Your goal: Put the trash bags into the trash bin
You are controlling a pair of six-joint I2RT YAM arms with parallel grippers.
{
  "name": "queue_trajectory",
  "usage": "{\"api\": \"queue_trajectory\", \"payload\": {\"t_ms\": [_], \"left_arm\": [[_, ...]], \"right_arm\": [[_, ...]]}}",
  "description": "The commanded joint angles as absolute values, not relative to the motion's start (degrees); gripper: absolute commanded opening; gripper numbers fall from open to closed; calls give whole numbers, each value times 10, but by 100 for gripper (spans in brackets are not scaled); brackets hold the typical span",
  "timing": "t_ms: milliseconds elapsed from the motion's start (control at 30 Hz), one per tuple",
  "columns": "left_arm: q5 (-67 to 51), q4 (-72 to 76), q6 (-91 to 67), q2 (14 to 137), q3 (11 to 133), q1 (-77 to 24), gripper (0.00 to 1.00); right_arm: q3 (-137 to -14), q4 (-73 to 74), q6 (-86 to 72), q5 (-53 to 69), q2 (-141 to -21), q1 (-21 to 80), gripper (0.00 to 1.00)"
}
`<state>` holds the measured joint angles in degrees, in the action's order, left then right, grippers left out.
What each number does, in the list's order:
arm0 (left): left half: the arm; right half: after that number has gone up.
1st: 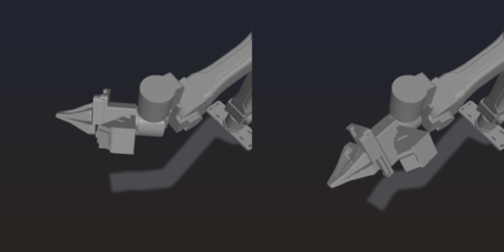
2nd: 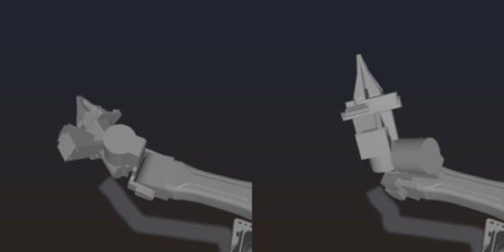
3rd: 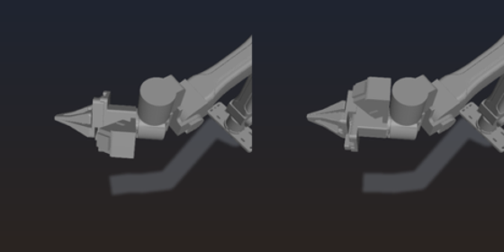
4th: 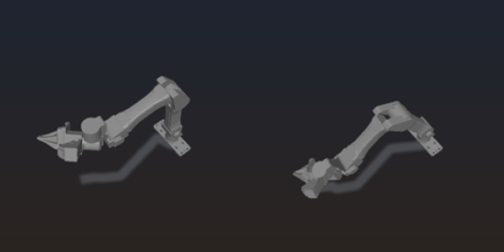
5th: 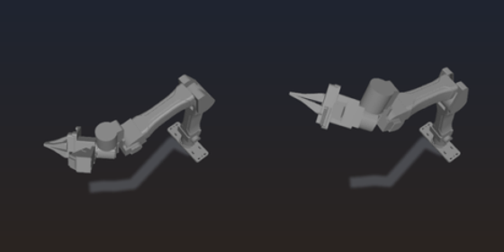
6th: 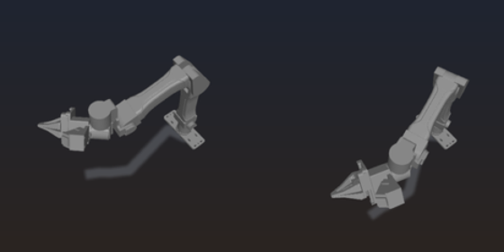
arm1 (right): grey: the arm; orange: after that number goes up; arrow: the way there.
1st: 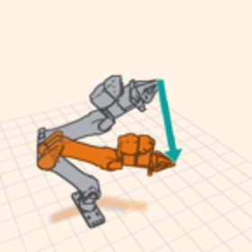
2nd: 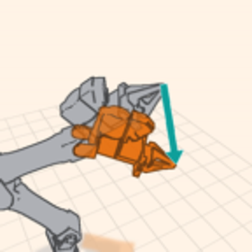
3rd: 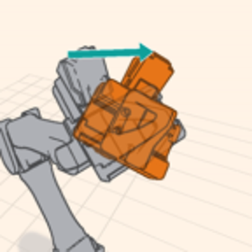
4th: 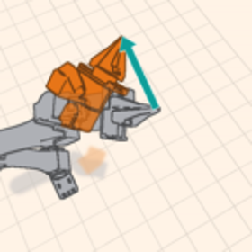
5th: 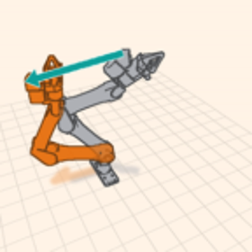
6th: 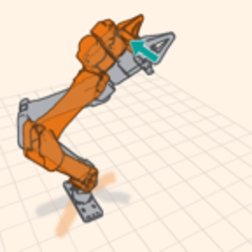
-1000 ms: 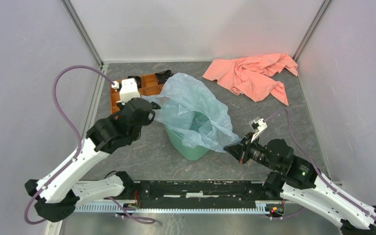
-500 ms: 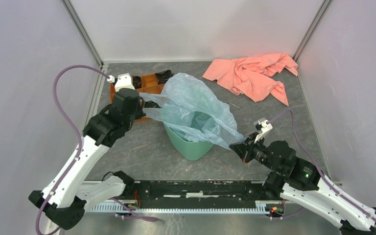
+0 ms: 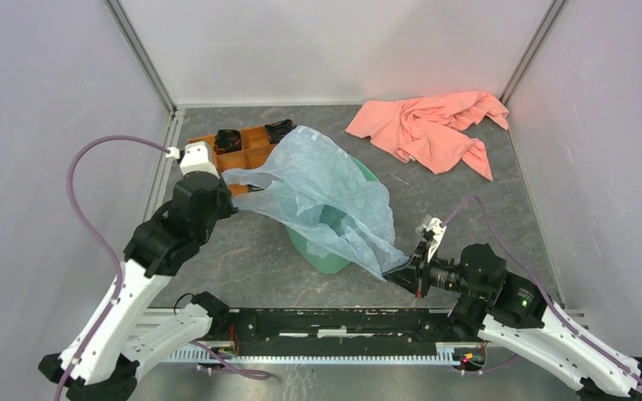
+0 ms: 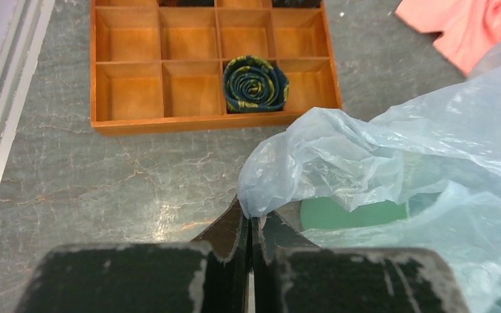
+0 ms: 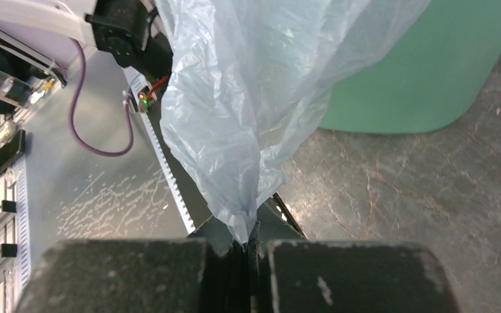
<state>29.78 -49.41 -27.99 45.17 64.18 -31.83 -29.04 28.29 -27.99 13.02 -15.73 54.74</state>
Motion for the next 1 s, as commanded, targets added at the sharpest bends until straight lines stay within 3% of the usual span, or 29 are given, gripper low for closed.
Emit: {"api": "queue_trajectory", "payload": {"t_ms": [0, 133, 267, 467, 533, 700, 833, 967], "left_arm": [[305, -479, -274, 499, 634, -315, 2], [336, -473, -277, 501, 615, -315, 2], [327, -442, -274, 518, 612, -315, 2], [294, -367, -280, 608, 618, -315, 2], [289, -364, -288, 632, 621, -314, 2], [245, -342, -296, 622, 590, -313, 3], [224, -313, -305, 572, 542, -313, 11], [217, -318, -290, 561, 544, -313, 12]], "right_arm": [[-292, 335, -280, 124, -180, 548, 0], [-306, 375, -290, 59, -176, 548, 0], [-295, 351, -333, -82, -174, 549, 2], [-167, 68, -308, -227, -206, 548, 11], [-159, 58, -300, -294, -236, 548, 12], [-218, 137, -223, -259, -274, 549, 40], [-305, 231, -204, -170, -257, 548, 63], [-367, 287, -171, -109, -225, 549, 76]]}}
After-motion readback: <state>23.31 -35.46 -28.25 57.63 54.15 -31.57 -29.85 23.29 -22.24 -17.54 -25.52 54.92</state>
